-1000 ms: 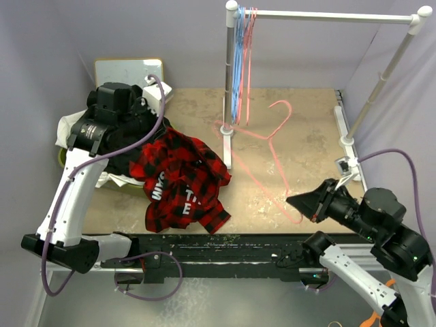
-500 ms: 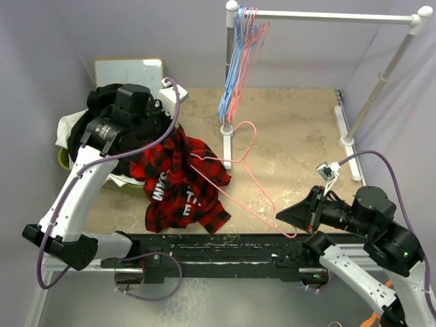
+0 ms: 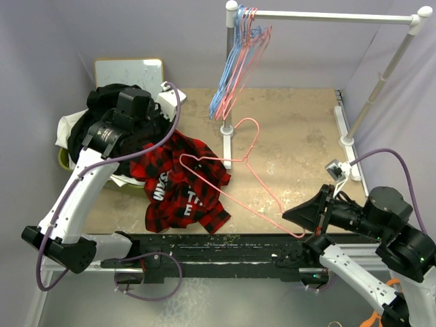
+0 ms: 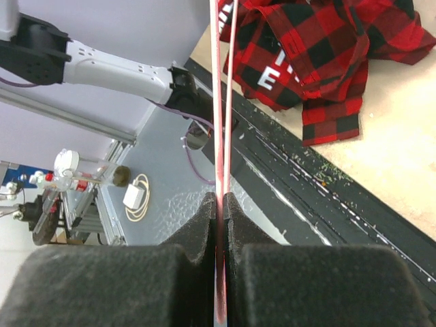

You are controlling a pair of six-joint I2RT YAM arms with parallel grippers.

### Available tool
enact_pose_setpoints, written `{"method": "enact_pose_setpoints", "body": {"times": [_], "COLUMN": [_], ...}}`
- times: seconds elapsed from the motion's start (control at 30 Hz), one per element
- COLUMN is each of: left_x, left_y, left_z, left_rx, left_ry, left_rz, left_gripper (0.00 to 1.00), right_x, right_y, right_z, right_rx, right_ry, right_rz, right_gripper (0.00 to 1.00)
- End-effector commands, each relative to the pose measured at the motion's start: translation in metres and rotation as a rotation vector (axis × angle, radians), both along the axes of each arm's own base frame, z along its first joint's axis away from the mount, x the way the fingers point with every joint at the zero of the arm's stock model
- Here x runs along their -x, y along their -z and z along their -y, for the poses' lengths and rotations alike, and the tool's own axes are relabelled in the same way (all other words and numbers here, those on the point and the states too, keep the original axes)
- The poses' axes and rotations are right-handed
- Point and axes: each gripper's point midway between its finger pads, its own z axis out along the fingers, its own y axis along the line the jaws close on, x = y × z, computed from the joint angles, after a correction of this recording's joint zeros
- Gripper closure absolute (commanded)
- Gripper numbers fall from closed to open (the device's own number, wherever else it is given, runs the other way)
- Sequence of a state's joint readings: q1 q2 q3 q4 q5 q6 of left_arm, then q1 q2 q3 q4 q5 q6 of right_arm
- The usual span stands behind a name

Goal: Place the shirt on the hanger

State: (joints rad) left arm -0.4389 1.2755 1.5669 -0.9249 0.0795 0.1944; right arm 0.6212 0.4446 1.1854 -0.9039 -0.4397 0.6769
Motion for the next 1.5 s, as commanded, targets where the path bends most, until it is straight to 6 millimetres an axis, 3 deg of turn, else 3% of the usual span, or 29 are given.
{"method": "enact_pose_setpoints", "body": {"times": [0.0,0.3,0.63,0.7,0.8,0.93,1.07,1.17,1.33,1.47], "left_x": [0.009,0.057,0.101,0.107,0.11,0.102,0.113,0.121,0.136,0.15], "left_y": [-0.035,-0.066,-0.08,-0.083,-0.089,-0.103,-0.115,-0.117,-0.113,-0.092], "left_z": [0.005,0.032,0.042,0.039,0.033,0.024,0.028,0.031,0.031,0.026], "left_rx": [0.072,0.208,0.27,0.264,0.245,0.217,0.252,0.281,0.297,0.26], "left_ry": [0.04,0.254,0.429,0.441,0.432,0.379,0.424,0.454,0.502,0.542], "left_rz": [0.08,0.03,0.005,0.019,0.06,0.131,0.135,0.119,0.084,0.037], "left_gripper": [1.0,1.0,1.0,1.0,1.0,1.0,1.0,1.0,1.0,1.0], "right_x": [-0.012,-0.04,-0.068,-0.074,-0.074,-0.082,-0.099,-0.112,-0.124,-0.141], "right_y": [0.009,0.021,-0.026,-0.025,-0.033,-0.03,-0.027,-0.022,-0.021,-0.021], "right_z": [-0.003,-0.018,-0.057,-0.063,-0.076,-0.09,-0.104,-0.124,-0.175,-0.188], "right_rx": [0.058,0.091,-0.134,-0.16,-0.24,-0.282,-0.318,-0.342,-0.312,-0.33], "right_ry": [0.002,0.011,-0.04,-0.045,-0.101,-0.143,-0.142,-0.138,-0.136,-0.07], "right_rz": [0.021,0.03,0.169,0.175,0.193,0.187,0.203,0.208,0.245,0.262], "right_gripper": [1.0,1.0,1.0,1.0,1.0,1.0,1.0,1.0,1.0,1.0]}}
